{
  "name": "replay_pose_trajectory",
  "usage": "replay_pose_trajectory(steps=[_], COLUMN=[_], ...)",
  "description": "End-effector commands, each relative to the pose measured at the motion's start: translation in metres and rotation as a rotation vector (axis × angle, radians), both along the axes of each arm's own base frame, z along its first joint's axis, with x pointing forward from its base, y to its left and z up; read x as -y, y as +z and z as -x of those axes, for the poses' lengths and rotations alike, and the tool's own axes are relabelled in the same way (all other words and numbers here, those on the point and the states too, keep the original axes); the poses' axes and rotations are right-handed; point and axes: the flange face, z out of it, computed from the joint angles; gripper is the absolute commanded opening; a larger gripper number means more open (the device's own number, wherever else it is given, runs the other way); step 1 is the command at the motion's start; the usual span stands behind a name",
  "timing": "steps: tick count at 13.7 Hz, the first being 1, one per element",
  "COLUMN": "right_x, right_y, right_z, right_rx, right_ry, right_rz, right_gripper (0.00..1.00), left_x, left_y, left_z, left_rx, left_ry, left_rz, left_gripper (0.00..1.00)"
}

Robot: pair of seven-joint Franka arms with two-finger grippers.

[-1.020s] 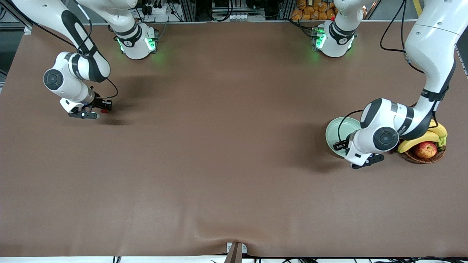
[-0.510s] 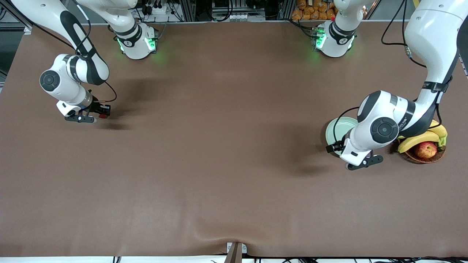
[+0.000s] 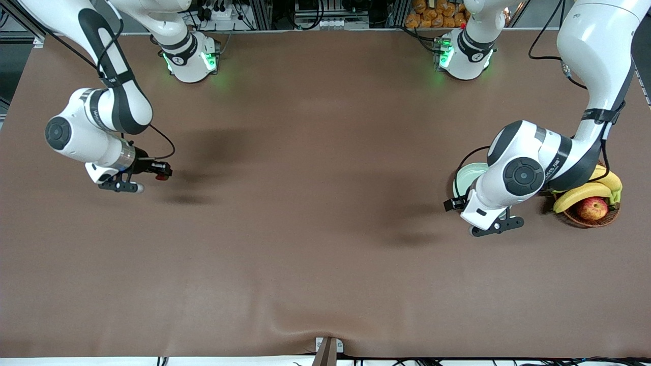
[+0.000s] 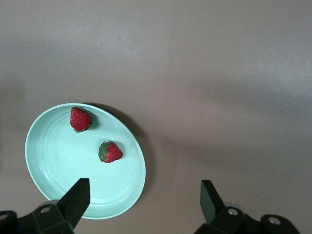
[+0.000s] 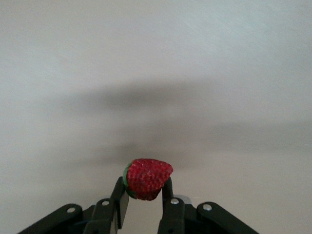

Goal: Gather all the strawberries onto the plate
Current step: 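Carry the last strawberry with the right gripper to mid-table and release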

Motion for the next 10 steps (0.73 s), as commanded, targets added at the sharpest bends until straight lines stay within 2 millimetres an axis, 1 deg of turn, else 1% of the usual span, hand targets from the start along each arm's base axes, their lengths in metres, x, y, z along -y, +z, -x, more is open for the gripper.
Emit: replay_pose_trajectory(steps=[1, 2, 5, 7, 9, 10], right_x=[-0.060, -0.083, -0.169, -0.220, -0.272, -0.300], right_y=[0.014, 0.017, 0.035, 0.042, 0.038, 0.034], right_z=[-0.035, -0.045, -0.073, -0.089, -0.096, -0.096], right_rx=[-0.008, -0.010, -0.011, -0.018, -0.008, -0.004], right_ry=[-0.080, -0.119, -0.242, -0.323, -0.408, -0.443], right_rz=[-0.031, -0.039, -0.095, -0.139, -0.187, -0.209], right_gripper=[0.00, 0.00, 0.00, 0.00, 0.00, 0.00], left_x=[-0.001, -0.001, -0.001, -0.001, -0.001, -0.001], left_y=[-0.002, -0.003, -0.003, -0.004, -0.004, -0.004], left_z=[-0.002, -0.001, -0.001, -0.001, -0.001, -0.001], left_rx=[-0.011, -0.013, -0.015, -0.016, -0.016, -0.016], left_ry=[0.003, 0.003, -0.009, -0.011, -0.011, -0.012], left_rz=[-0.010, -0.009, -0.008, -0.009, -0.009, -0.008], left_gripper=[1.00, 1.00, 1.00, 1.00, 1.00, 1.00])
